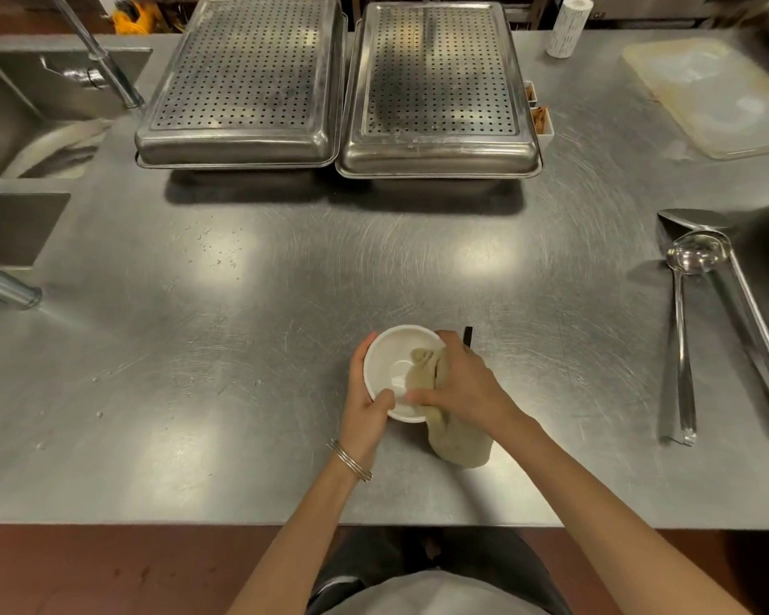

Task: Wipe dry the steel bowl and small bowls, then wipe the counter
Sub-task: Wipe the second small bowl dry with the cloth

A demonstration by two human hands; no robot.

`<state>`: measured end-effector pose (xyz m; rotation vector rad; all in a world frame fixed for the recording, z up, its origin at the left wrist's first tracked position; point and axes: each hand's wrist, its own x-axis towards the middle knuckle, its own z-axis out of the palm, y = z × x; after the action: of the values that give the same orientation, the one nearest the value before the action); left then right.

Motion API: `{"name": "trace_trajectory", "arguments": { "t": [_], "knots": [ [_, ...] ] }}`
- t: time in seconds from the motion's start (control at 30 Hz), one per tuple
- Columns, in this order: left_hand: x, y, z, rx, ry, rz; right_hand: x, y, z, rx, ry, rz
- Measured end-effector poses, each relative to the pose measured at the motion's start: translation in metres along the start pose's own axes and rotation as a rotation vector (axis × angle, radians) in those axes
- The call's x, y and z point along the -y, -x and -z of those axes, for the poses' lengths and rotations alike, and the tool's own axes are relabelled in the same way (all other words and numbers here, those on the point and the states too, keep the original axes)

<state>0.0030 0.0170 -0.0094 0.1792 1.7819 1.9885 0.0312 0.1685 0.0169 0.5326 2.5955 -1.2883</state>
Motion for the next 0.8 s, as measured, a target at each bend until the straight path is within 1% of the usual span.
{"name": "trace_trajectory", "arguments": {
  "t": [0.13,0.23,0.3,0.37,0.47,0.5,0.53,0.57,0.63,0.67,0.73,0.8],
  "knots": [
    [-0.004,0.000,0.009,0.066,0.028,0.056,0.006,-0.001,-0.001,-0.044,0.204,0.057],
    [-0.013,-0.003,0.014,0.119,-0.018,0.054,0.017,-0.008,0.004,-0.027,0.403,0.106],
    [-0.021,-0.007,0.017,0.174,-0.059,0.053,0.024,-0.012,0.008,-0.024,0.491,0.127],
    [-0.027,-0.015,0.024,0.248,-0.095,0.059,0.029,-0.014,0.010,-0.033,0.530,0.146],
    [-0.033,-0.026,0.032,0.332,-0.136,0.093,0.030,-0.017,0.006,-0.096,0.488,0.128],
    [-0.031,-0.026,0.031,0.302,-0.134,0.086,0.030,-0.017,0.004,-0.127,0.482,0.116],
    [-0.028,-0.024,0.028,0.234,-0.111,0.062,0.028,-0.017,0.001,-0.153,0.480,0.108],
    [-0.022,-0.019,0.022,0.131,-0.078,0.035,0.026,-0.017,-0.002,-0.183,0.454,0.102],
    [-0.007,-0.008,0.007,-0.045,-0.008,-0.005,0.023,-0.013,-0.010,-0.233,0.287,0.052],
    [-0.001,-0.003,-0.001,-0.102,0.019,-0.022,0.020,-0.011,-0.012,-0.235,0.179,0.020],
    [0.003,0.003,-0.009,-0.187,0.077,-0.037,0.014,-0.008,-0.013,-0.158,-0.027,-0.015],
    [0.005,0.001,-0.006,-0.225,0.124,-0.031,0.008,-0.004,-0.008,-0.030,-0.216,-0.026]
  ]
}}
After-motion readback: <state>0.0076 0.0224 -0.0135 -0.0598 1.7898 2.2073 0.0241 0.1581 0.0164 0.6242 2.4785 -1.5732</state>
